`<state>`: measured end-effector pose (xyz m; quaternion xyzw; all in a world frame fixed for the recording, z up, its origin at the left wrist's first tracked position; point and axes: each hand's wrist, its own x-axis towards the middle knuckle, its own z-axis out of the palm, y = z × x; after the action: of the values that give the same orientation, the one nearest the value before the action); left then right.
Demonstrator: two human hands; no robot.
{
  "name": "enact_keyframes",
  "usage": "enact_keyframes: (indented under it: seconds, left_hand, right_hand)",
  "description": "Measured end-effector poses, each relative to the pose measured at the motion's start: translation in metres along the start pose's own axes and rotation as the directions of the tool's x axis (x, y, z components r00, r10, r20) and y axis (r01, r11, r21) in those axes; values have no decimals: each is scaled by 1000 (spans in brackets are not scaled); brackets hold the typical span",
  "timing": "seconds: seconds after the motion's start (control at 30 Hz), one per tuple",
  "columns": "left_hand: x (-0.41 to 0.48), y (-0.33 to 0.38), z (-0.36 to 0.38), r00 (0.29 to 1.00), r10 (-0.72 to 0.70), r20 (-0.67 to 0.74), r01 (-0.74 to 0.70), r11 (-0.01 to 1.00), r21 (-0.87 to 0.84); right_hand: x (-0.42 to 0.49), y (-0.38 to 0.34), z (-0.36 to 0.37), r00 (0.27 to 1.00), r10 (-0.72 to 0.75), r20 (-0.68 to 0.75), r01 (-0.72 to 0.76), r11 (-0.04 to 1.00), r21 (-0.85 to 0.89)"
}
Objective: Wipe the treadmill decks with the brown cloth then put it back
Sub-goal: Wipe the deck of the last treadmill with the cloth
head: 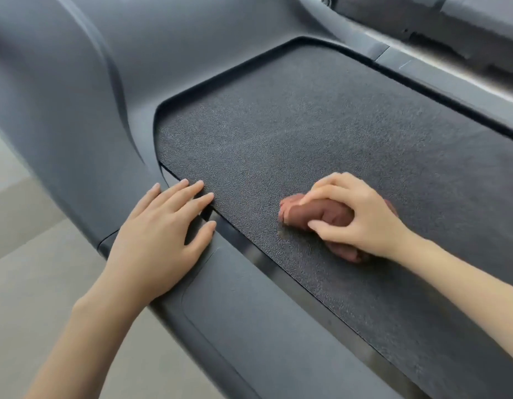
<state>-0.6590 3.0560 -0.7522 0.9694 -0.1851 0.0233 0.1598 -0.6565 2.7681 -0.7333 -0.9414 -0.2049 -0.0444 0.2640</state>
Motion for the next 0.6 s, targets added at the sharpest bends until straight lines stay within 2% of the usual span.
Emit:
enact_keyframes:
  seconds: [0.07,0.13,0.2,0.27,0.33,0.43,0.6]
  left_hand:
    - [-1,3,0,1000,-11,-8,11,1000,2]
    - [-1,4,0,1000,-20,-17,20,1000,-7]
    - [0,2,-1,1000,-8,-2,8,1000,-16]
    - [1,-5,-3,1000,23,18,-23,1000,-16]
    - [1,-17,-6,999,35,14,-36,999,4]
    - [-2,-26,-8,999,-17,-43,18,1000,18]
    - [2,-22,-7,994,-59,-90,55,998,-42]
  right_hand:
    - [29,8,5,984,131,-123,-134,991,-21]
    - [52,8,18,936,256,-241,-284,954,-92]
    - [62,0,30,904,301,-304,-367,911,-187]
    - [54,-10,31,925,269,-267,-320,932,-168]
    - [28,-18,24,975,152,-160,-169,981,-98]
    - [-14,-30,17,999,17,-50,-20,998,-67]
    - [15,-39,28,1000,3,-14,-4,998,-69]
